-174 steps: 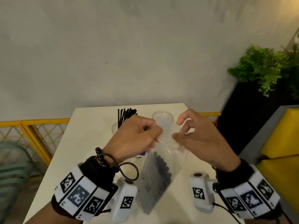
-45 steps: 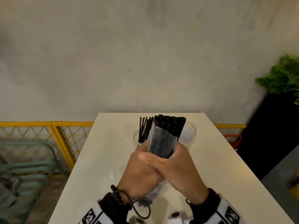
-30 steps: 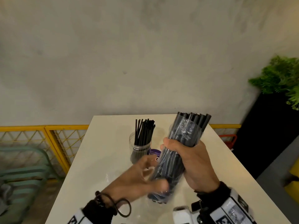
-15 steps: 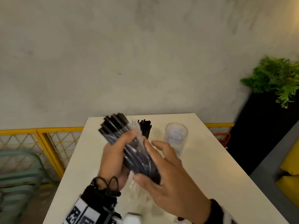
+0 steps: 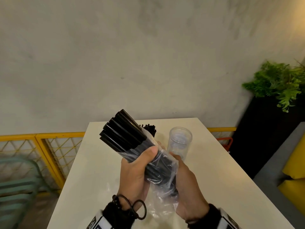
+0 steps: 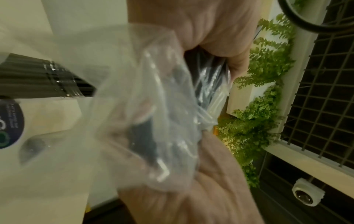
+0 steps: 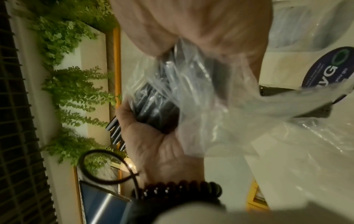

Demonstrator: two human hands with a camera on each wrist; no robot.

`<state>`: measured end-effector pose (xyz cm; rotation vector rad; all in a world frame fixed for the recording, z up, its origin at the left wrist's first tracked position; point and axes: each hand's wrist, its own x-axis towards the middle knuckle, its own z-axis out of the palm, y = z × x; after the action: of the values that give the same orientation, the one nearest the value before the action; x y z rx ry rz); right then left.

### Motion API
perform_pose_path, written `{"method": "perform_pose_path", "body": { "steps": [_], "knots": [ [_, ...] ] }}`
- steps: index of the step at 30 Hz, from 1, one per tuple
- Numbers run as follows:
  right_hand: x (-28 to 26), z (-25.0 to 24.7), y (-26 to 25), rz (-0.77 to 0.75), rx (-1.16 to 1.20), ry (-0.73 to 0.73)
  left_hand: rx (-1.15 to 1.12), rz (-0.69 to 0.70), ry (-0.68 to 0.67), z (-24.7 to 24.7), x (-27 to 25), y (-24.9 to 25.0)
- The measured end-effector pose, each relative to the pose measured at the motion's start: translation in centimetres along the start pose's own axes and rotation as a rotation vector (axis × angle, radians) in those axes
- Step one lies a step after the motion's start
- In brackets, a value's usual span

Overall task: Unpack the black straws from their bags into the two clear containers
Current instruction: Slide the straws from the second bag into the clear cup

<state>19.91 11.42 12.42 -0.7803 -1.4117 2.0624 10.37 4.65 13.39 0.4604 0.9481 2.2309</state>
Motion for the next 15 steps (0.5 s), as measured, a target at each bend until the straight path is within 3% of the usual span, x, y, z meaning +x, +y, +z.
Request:
{"method": "perform_pose_path", "body": {
  "steps": [4,7,8,9,13,15],
  "knots": [
    [-0.5,0.7,-0.5,-0.051,-0.214,-0.001,0.047,0.003,-0.015,-0.7,0.3,0.9],
    [-1.3,0.7,-1.4,-0.36,-0.63,0.293,0.191,0.142,-0.019,-1.2,1.6,3.0],
    [-2.1,0.6,-1.5,-0.467,-0.644,0.371,0.224,0.184,-0.023,-1.4,2.1,3.7],
    [-3.2,0.9,-1.7,-0.475,-0.611,0.363,0.238,0.221,-0.014,-1.6,2.6,4.3],
    [-6.2,3.9,0.4,0.11,-0.584,-0.181,0.095,0.195,-0.02,-1.1,2.4,4.5],
    [-6.4,4.7,1.9,0.161,-0.447,-0.305,-0.012,0.079,-0.074,-0.3,1.0,4.0]
  ]
}}
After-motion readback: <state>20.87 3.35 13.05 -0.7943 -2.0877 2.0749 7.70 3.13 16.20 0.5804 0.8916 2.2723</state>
